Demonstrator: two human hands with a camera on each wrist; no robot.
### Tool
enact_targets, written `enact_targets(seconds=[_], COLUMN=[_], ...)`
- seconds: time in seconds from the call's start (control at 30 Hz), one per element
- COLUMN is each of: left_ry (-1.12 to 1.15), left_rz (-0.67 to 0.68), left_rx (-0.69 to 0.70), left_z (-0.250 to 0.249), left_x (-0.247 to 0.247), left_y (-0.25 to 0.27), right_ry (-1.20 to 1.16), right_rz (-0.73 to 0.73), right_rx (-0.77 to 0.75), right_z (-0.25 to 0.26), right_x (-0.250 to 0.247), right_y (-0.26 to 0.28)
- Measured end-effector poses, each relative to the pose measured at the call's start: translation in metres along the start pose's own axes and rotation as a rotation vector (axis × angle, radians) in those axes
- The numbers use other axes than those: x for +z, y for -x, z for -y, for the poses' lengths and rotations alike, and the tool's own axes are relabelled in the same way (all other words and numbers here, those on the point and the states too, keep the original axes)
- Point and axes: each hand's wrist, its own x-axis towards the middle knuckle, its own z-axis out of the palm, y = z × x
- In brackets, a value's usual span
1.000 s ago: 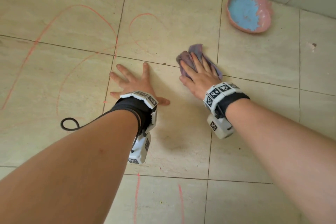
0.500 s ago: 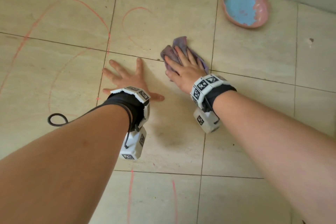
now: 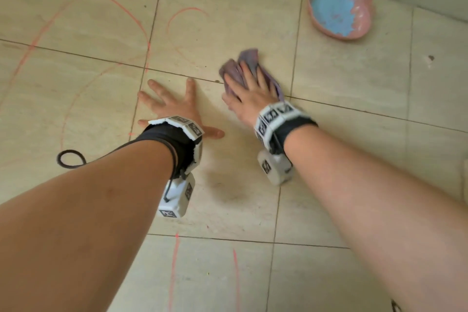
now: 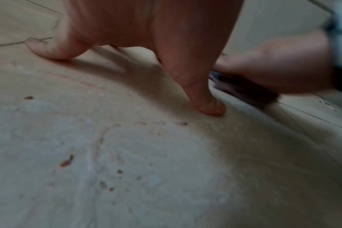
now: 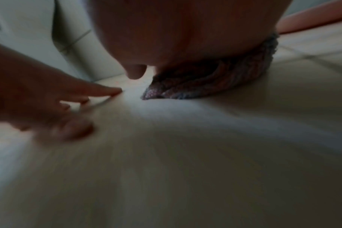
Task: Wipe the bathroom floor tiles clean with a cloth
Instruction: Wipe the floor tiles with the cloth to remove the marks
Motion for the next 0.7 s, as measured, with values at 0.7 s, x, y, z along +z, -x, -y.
enact_targets(seconds=[0.7], left_ry=[-0.002], left_rz=[-0.025], left_rx=[0.131], left_z=[0.022], left_x=[0.020], left_y=[0.028], right_ry=[-0.079], right_rz=[-0.006], right_rx=[0.281], right_z=[-0.010], right_x=[0.014], right_y=[0.036])
